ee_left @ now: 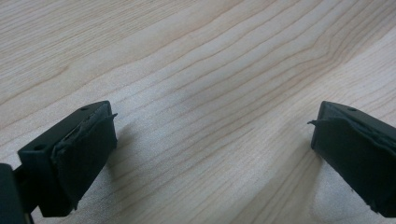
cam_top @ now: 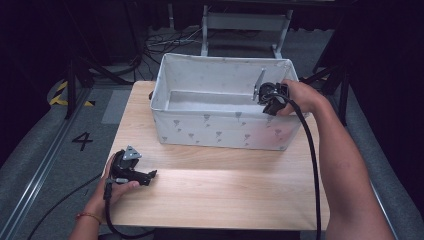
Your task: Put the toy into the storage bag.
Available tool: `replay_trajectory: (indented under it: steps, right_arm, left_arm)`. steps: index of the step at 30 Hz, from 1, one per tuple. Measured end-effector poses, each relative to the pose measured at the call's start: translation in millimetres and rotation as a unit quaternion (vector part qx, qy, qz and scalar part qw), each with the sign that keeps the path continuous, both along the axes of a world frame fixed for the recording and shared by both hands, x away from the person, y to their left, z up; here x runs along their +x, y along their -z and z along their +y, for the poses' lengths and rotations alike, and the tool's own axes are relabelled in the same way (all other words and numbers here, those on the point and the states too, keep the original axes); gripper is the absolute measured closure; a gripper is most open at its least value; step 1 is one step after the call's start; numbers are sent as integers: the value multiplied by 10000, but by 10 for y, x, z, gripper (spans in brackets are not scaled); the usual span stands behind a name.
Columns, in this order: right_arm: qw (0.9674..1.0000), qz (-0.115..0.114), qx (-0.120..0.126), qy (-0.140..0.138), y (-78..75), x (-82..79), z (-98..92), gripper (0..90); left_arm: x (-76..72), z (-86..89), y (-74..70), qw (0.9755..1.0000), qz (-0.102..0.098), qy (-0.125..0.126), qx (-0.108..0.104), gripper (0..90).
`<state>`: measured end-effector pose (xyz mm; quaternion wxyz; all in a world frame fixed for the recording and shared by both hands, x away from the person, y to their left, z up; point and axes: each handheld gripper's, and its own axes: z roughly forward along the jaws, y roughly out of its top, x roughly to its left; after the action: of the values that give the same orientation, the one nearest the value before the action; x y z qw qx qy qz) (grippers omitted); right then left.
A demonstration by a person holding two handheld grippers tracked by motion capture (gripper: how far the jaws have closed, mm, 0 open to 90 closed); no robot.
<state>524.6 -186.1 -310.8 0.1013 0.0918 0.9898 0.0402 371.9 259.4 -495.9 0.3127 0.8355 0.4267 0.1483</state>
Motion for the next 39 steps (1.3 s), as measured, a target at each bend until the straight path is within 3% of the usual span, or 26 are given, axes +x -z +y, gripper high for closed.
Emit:
replay_trajectory:
  steps: [4, 10, 22, 28, 29, 33, 34, 36, 38, 39]
  right_arm:
    - [9999, -10, 88, 80, 10, 13, -23, 801]
    - [9990, -215, 390, 90, -66, -17, -92, 757]
    - [9927, -502, 1049, 308, -115, -86, -248, 683]
    - [9819, -664, 1696, 520, -145, -143, -367, 619]
    - [9819, -664, 1696, 520, -145, -143, -367, 619]
    - [9724, -837, 2073, 674, -166, -182, -446, 579]
    - [9675, -935, 2222, 761, -184, -205, -476, 552]
    - [9620, -1031, 2379, 853, -199, -222, -507, 525]
    - [9542, -1125, 2582, 1013, -213, -245, -540, 490]
    - [9542, -1125, 2582, 1013, -213, -245, -540, 490]
  left_arm:
    - [1, 1, 0, 10000, -3, 6, 0, 5]
    - [0, 0, 1, 10000, -6, -1, -5, 5]
    - [1, 0, 1, 10000, -7, 1, -7, 5]
    - [0, -1, 1, 10000, -7, -1, -6, 5]
    - [0, -1, 1, 10000, -7, -1, -6, 5]
    - [2, 0, 1, 10000, -17, 2, -3, 5]
    - [0, 0, 1, 10000, -5, 0, -5, 5]
    - [2, 0, 2, 10000, -17, 1, -3, 5]
    - [1, 0, 1, 10000, -3, 6, -8, 5]
    - [1, 0, 1, 10000, -3, 6, -8, 5]
